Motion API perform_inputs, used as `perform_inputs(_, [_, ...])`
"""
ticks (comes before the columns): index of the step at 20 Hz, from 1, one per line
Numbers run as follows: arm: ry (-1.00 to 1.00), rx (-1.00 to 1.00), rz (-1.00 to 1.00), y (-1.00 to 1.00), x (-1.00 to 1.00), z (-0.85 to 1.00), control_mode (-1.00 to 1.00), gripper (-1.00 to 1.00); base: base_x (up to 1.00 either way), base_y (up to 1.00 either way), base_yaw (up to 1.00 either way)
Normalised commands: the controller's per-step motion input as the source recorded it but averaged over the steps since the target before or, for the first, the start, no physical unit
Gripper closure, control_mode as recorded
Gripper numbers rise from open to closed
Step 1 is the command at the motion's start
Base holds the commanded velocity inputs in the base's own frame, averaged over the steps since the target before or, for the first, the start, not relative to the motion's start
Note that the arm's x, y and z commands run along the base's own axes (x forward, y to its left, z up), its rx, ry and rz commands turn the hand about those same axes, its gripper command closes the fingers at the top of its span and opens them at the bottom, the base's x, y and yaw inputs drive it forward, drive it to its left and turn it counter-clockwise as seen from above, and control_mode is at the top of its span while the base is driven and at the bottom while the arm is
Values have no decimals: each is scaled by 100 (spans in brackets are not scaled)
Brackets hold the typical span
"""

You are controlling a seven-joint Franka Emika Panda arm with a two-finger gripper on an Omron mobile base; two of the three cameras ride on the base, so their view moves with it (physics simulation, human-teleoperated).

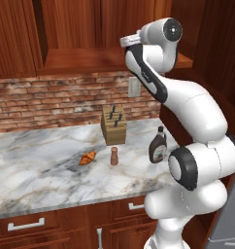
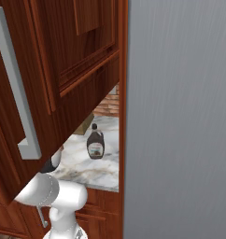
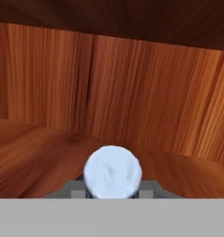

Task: There are various items on the counter. Only move the condiments/shakers into the cabinet.

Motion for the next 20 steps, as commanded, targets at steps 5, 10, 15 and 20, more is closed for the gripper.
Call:
perform_inputs(5, [0, -2, 0, 0, 26, -47, -100, 100, 0, 0, 0])
perform_inputs(10, [-1, -5, 0, 0, 14, -49, -100, 100, 0, 0, 0])
perform_inputs(15, [-4, -2, 0, 0, 26, -14, -100, -100, 0, 0, 0])
perform_inputs(20, [0, -1, 0, 0, 38, -5, -100, -100, 0, 0, 0])
